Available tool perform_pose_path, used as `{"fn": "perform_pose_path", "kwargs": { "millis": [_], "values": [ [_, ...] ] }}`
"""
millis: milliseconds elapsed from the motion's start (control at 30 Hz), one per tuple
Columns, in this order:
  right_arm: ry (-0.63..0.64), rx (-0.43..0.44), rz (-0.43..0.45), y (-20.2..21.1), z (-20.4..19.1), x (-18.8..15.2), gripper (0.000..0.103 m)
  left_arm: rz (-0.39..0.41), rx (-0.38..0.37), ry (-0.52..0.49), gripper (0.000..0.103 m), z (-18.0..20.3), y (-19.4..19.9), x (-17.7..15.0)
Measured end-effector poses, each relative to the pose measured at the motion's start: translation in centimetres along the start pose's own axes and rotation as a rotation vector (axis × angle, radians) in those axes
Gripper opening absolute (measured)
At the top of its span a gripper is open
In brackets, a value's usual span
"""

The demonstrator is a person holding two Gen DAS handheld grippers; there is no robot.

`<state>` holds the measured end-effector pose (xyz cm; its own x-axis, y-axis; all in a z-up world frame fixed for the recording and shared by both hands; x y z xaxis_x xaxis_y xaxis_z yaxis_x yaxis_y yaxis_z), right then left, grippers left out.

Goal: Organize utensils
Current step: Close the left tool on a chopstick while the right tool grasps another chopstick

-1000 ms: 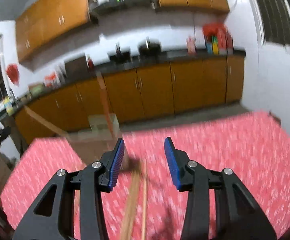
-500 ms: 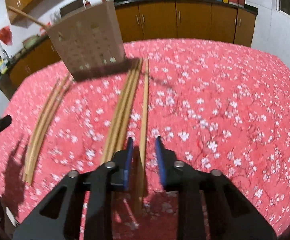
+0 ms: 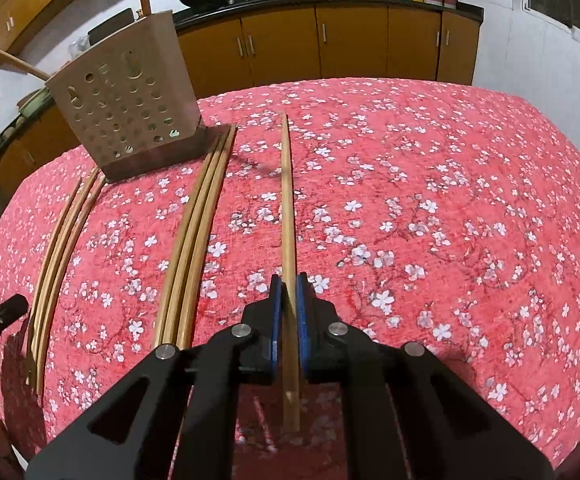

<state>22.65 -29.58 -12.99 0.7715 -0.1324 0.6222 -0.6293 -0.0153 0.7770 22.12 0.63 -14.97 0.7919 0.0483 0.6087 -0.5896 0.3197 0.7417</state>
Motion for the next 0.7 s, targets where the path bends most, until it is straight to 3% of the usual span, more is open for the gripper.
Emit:
{"fn": "perform_pose_path", "kwargs": {
  "millis": [333, 500, 700],
  "values": [
    [0.028, 0.003, -0.007, 0.1, -0.5, -0.1, 0.009, -0.010, 0.097, -0.051, 0.010, -0.1, -0.8, -0.2],
    [0.049, -0.001, -0.011, -0.1, -0.9, 0.0, 0.009, 0.002, 0.144, -0.009, 0.008, -2.4, -0.7, 1.0],
    [0.034, -0.022, 0.000, -1.1, -0.4, 1.2, 0.008, 0.005, 0.132, 0.026, 0.009, -4.4, -0.6, 2.1]
  ]
}}
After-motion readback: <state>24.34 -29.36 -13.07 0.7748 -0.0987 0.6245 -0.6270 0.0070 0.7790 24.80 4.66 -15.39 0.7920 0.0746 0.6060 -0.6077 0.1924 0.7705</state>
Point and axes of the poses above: each gripper's, at about its wrist camera, not at the fingertips, and y roughly against the way its jaws point, z to its right, x to its top, the point moved 5 cm from there along -y, roughly the way its jaws point, and after that the axes turned 3 degrees about -x, right-handed, at the moved point
